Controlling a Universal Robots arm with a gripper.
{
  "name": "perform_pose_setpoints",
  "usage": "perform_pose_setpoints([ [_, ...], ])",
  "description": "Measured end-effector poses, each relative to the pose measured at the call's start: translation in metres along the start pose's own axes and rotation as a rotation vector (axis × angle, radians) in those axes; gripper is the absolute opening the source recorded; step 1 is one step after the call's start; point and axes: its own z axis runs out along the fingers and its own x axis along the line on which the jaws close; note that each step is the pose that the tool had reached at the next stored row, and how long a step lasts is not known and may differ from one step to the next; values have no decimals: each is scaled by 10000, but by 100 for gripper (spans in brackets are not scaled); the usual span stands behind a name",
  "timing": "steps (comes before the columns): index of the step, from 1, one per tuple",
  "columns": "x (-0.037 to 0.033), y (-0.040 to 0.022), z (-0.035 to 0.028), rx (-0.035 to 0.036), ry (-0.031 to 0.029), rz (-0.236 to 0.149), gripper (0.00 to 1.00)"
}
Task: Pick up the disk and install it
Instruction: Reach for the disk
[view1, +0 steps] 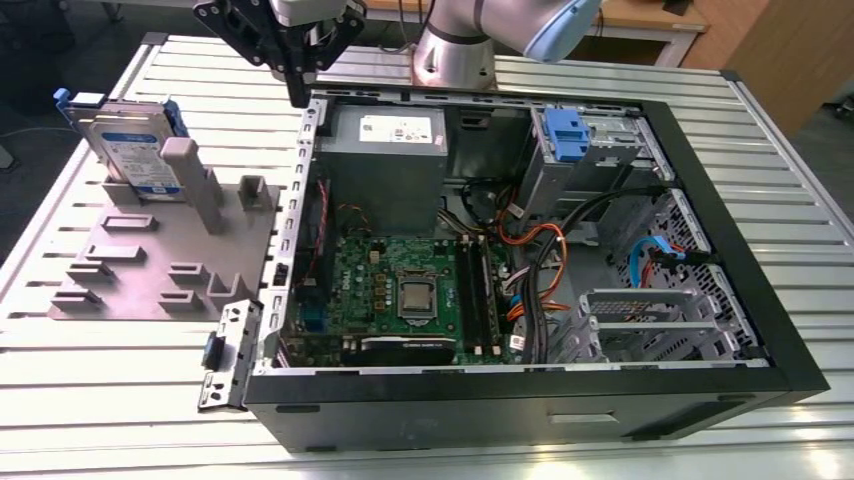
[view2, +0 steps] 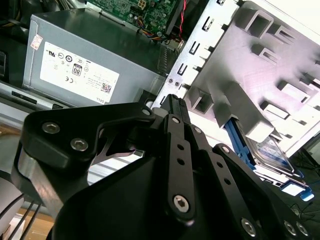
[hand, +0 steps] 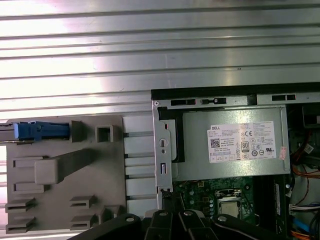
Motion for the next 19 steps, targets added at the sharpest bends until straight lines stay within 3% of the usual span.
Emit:
perform_pose_setpoints([
  [3, 0, 0, 0, 1, 0, 0, 11],
  [9, 75, -6, 4, 0, 0, 1, 11],
  [19, 92, -6, 14, -2, -1, 1, 11],
])
